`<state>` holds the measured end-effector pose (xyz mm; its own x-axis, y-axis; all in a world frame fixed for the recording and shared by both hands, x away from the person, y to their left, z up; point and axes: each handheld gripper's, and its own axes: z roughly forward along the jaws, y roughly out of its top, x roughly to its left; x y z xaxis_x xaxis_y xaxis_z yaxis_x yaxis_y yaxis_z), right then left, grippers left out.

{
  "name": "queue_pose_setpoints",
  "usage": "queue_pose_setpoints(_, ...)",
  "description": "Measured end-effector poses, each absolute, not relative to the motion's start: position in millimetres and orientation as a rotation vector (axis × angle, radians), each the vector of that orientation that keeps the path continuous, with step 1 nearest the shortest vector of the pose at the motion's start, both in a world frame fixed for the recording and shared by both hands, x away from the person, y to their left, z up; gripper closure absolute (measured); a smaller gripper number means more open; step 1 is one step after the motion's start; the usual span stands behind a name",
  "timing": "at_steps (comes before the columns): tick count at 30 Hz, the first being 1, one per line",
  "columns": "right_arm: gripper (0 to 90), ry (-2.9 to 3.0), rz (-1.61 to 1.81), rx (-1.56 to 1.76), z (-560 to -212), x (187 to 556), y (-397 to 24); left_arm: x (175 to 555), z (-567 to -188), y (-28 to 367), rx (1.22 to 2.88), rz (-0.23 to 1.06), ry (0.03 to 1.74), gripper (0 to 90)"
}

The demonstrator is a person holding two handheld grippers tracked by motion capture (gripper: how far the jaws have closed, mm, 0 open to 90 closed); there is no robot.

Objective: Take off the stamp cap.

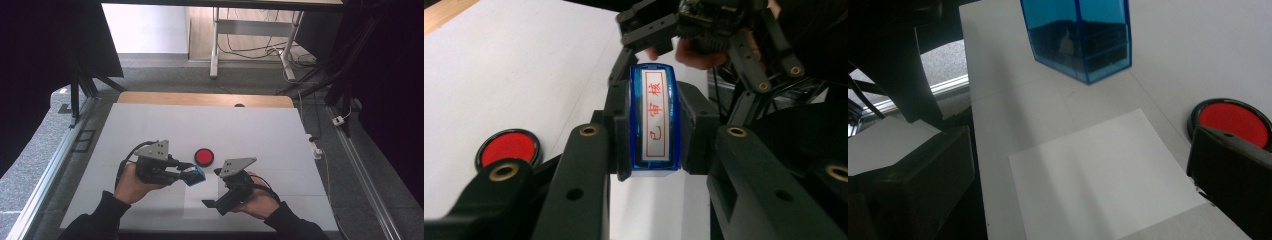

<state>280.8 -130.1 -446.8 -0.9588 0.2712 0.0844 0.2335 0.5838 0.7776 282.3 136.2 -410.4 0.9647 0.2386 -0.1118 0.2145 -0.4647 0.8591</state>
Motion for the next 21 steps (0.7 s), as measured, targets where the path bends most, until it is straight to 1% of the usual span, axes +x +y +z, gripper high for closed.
queue_pose_setpoints(2, 0.0, 2.775, 1.366, 0.399, -445.9, 281.6, -125.6, 282.5, -410.8, 135.9, 2.066, 0.018, 0.308, 70.3)
queue_pose_setpoints(3, 1.5, 2.775, 1.369, 0.383, -444.9, 281.8, -124.3, 282.7, -411.3, 135.7, 2.059, 0.005, 0.294, 70.3)
queue_pose_setpoints(6, 8.3, 2.781, 1.395, 0.354, -443.8, 284.6, -120.5, 282.7, -412.0, 135.3, 2.057, 0.000, 0.271, 70.4)
queue_pose_setpoints(7, 11.9, 2.785, 1.409, 0.341, -444.1, 285.9, -119.6, 282.7, -412.0, 135.3, 2.057, 0.000, 0.271, 70.4)
queue_pose_setpoints(8, 11.9, 2.785, 1.409, 0.341, -444.1, 285.9, -119.6, 282.6, -412.2, 135.1, 2.058, -0.001, 0.265, 70.4)
queue_pose_setpoints(9, 17.6, 2.796, 1.433, 0.313, -444.5, 288.3, -118.0, 282.8, -412.3, 135.3, 2.053, -0.009, 0.256, 70.4)
queue_pose_setpoints(10, 21.5, 2.802, 1.434, 0.302, -444.1, 288.9, -117.4, 282.7, -412.4, 135.4, 2.050, -0.014, 0.247, 70.4)
queue_pose_setpoints(14, 34.7, 2.830, 1.483, 0.272, -441.2, 291.5, -117.5, 282.4, -412.8, 134.9, 2.044, -0.030, 0.223, 70.4)
queue_pose_setpoints(15, 36.7, 2.830, 1.501, 0.259, -440.8, 292.0, -117.6, 282.6, -412.8, 134.8, 2.041, -0.033, 0.217, 70.4)
queue_pose_setpoints(16, 36.7, 2.830, 1.501, 0.259, -440.8, 292.0, -117.6, 282.6, -412.9, 134.8, 2.038, -0.036, 0.210, 70.4)
queue_pose_setpoints(17, 43.0, 2.837, 1.511, 0.252, -439.6, 292.9, -117.8, 282.6, -413.0, 134.6, 2.037, -0.039, 0.204, 70.4)
queue_pose_setpoints(18, 43.0, 2.837, 1.511, 0.252, -439.6, 292.9, -117.8, 282.4, -413.0, 134.5, 2.036, -0.038, 0.197, 70.4)
queue_pose_setpoints(21, 50.1, 2.850, 1.543, 0.240, -439.0, 293.9, -118.3, 282.4, -413.0, 134.5, 2.032, -0.042, 0.179, 70.4)
